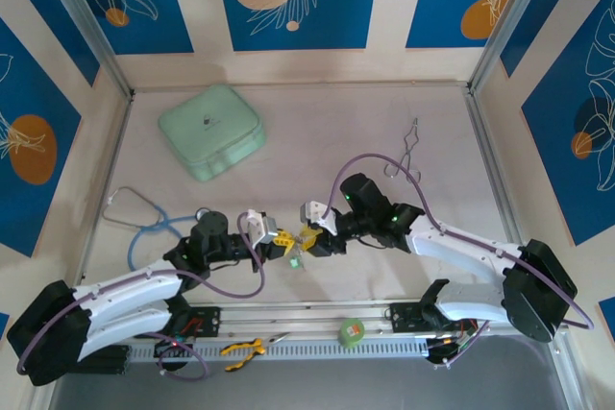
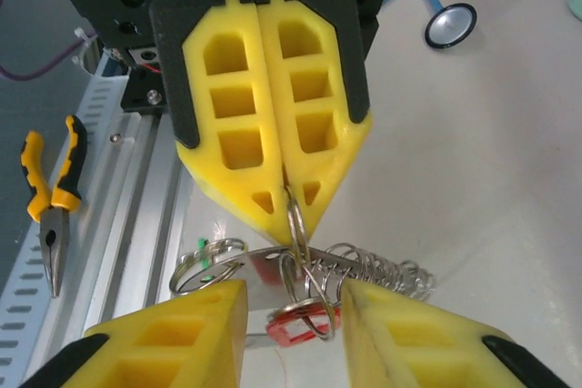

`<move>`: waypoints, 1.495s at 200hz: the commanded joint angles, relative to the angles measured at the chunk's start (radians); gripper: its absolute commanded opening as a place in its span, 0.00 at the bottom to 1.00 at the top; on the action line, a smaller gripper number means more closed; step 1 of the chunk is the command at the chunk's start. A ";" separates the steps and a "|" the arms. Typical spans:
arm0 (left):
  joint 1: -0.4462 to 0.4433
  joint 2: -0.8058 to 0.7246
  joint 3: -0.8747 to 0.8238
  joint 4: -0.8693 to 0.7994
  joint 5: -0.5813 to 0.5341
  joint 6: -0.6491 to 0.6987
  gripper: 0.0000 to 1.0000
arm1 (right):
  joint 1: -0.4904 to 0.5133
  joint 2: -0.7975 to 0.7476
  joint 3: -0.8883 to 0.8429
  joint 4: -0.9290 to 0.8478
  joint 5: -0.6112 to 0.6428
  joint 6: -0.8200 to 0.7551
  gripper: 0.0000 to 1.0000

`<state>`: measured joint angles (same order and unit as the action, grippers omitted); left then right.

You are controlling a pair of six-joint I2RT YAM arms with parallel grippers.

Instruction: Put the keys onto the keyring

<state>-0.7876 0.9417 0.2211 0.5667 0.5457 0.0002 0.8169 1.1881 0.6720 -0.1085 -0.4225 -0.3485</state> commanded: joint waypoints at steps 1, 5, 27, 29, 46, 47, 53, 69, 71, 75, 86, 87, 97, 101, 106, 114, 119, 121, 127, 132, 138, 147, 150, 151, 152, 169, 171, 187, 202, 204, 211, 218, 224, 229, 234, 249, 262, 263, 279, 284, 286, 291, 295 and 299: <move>-0.002 0.008 -0.017 0.127 0.018 -0.039 0.00 | -0.008 0.005 -0.020 0.106 -0.086 0.064 0.29; -0.002 0.008 -0.018 0.126 0.018 -0.039 0.00 | -0.010 0.004 -0.023 0.111 -0.089 0.067 0.29; -0.002 0.004 -0.022 0.121 0.019 -0.035 0.00 | -0.018 -0.005 -0.035 0.133 -0.097 0.078 0.25; -0.002 0.005 -0.022 0.121 0.020 -0.034 0.00 | -0.018 -0.005 -0.035 0.134 -0.097 0.079 0.24; -0.002 0.006 -0.020 0.120 0.022 -0.032 0.00 | -0.024 -0.008 -0.037 0.138 -0.107 0.080 0.17; -0.002 0.006 -0.019 0.120 0.023 -0.032 0.00 | -0.024 -0.007 -0.037 0.138 -0.108 0.081 0.17; -0.002 0.006 -0.020 0.124 0.026 -0.034 0.00 | -0.024 -0.007 -0.037 0.138 -0.109 0.080 0.15; -0.002 0.009 -0.020 0.132 0.027 -0.038 0.00 | -0.024 -0.002 -0.034 0.138 -0.114 0.080 0.08; -0.002 0.009 -0.020 0.133 0.027 -0.040 0.00 | -0.024 -0.001 -0.033 0.138 -0.115 0.080 0.07; -0.002 0.008 -0.020 0.134 0.027 -0.040 0.00 | -0.024 0.001 -0.030 0.137 -0.117 0.080 0.05; -0.002 0.008 -0.020 0.133 0.023 -0.042 0.00 | -0.024 0.004 -0.022 0.128 -0.122 0.074 0.00; -0.002 0.006 -0.019 0.132 0.022 -0.043 0.00 | -0.024 0.004 -0.021 0.128 -0.121 0.074 0.00; -0.002 0.001 -0.017 0.114 0.002 -0.045 0.11 | -0.024 0.004 -0.009 0.105 -0.116 0.062 0.00; -0.002 -0.004 -0.014 0.101 -0.007 -0.041 0.19 | -0.023 0.004 -0.002 0.089 -0.110 0.053 0.00; -0.002 -0.011 -0.008 0.073 -0.019 -0.033 0.25 | -0.019 0.004 0.011 0.058 -0.094 0.038 0.00; -0.002 -0.026 0.007 0.021 -0.031 -0.011 0.30 | -0.008 0.005 0.037 0.001 -0.062 -0.002 0.00; -0.002 -0.035 0.018 -0.023 -0.033 0.005 0.31 | -0.001 0.007 0.053 -0.040 -0.042 -0.029 0.00; -0.002 -0.039 0.023 -0.035 -0.034 0.012 0.31 | 0.002 0.008 0.063 -0.059 -0.033 -0.040 0.00; -0.002 -0.050 0.038 -0.087 -0.033 0.036 0.31 | 0.010 0.013 0.084 -0.107 -0.007 -0.070 0.00; -0.002 -0.057 0.050 -0.126 -0.034 0.054 0.30 | 0.019 0.018 0.103 -0.149 0.011 -0.094 0.00; -0.002 -0.062 0.063 -0.165 -0.033 0.074 0.30 | 0.028 0.024 0.125 -0.193 0.031 -0.122 0.00; -0.002 -0.067 0.077 -0.205 -0.029 0.098 0.28 | 0.044 0.036 0.156 -0.250 0.060 -0.159 0.00; -0.002 -0.066 0.081 -0.213 -0.029 0.102 0.28 | 0.049 0.040 0.169 -0.268 0.069 -0.169 0.00; -0.001 -0.066 0.083 -0.215 -0.028 0.103 0.28 | 0.051 0.042 0.171 -0.272 0.072 -0.172 0.00; -0.002 -0.065 0.083 -0.217 -0.028 0.104 0.28 | 0.054 0.044 0.176 -0.277 0.076 -0.175 0.00; -0.002 -0.054 0.096 -0.226 -0.010 0.108 0.24 | 0.085 0.077 0.233 -0.355 0.122 -0.219 0.00; -0.002 -0.053 0.096 -0.225 -0.009 0.107 0.24 | 0.089 0.080 0.238 -0.361 0.128 -0.225 0.00; -0.002 -0.048 0.099 -0.216 -0.004 0.101 0.20 | 0.120 0.115 0.291 -0.424 0.186 -0.258 0.00; -0.002 -0.049 0.102 -0.218 0.001 0.108 0.13 | 0.139 0.140 0.328 -0.462 0.217 -0.276 0.00; -0.002 -0.049 0.103 -0.219 0.002 0.109 0.12 | 0.141 0.141 0.332 -0.466 0.220 -0.279 0.00; -0.001 -0.049 0.104 -0.221 0.006 0.111 0.08 | 0.148 0.148 0.342 -0.478 0.226 -0.285 0.00; -0.002 -0.051 0.105 -0.222 0.011 0.111 0.05 | 0.153 0.152 0.351 -0.486 0.233 -0.288 0.00; -0.002 -0.053 0.104 -0.221 0.016 0.113 0.02 | 0.153 0.152 0.356 -0.487 0.234 -0.285 0.00; -0.002 -0.053 0.103 -0.220 0.018 0.113 0.00 | 0.152 0.149 0.356 -0.484 0.230 -0.277 0.00; -0.002 -0.055 0.101 -0.217 0.019 0.113 0.00 | 0.146 0.143 0.352 -0.475 0.217 -0.268 0.00; -0.002 -0.060 0.091 -0.202 0.025 0.110 0.00 | 0.114 0.100 0.308 -0.412 0.153 -0.224 0.08; -0.002 -0.064 0.076 -0.172 0.029 0.101 0.00 | 0.070 0.052 0.243 -0.325 0.061 -0.177 0.21; -0.002 -0.064 0.076 -0.170 0.029 0.100 0.00 | 0.065 0.049 0.238 -0.317 0.056 -0.174 0.21; -0.002 -0.067 0.057 -0.123 0.043 0.094 0.00 | 0.018 0.004 0.152 -0.194 -0.038 -0.115 0.24; -0.002 -0.067 0.052 -0.108 0.048 0.090 0.00 | 0.010 -0.002 0.134 -0.169 -0.053 -0.103 0.24; -0.002 -0.067 0.050 -0.103 0.049 0.089 0.00 | 0.008 -0.003 0.129 -0.160 -0.058 -0.098 0.24; -0.002 -0.068 0.045 -0.088 0.054 0.085 0.00 | 0.005 -0.006 0.118 -0.143 -0.065 -0.089 0.24; -0.002 -0.067 0.042 -0.078 0.056 0.081 0.00 | 0.004 -0.006 0.113 -0.134 -0.066 -0.084 0.25; -0.002 -0.068 0.039 -0.070 0.058 0.077 0.00 | 0.003 -0.005 0.108 -0.126 -0.069 -0.080 0.25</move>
<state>-0.7879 0.8909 0.2802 0.3813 0.5613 0.1024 0.8341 1.1999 0.8322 -0.3649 -0.3546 -0.5034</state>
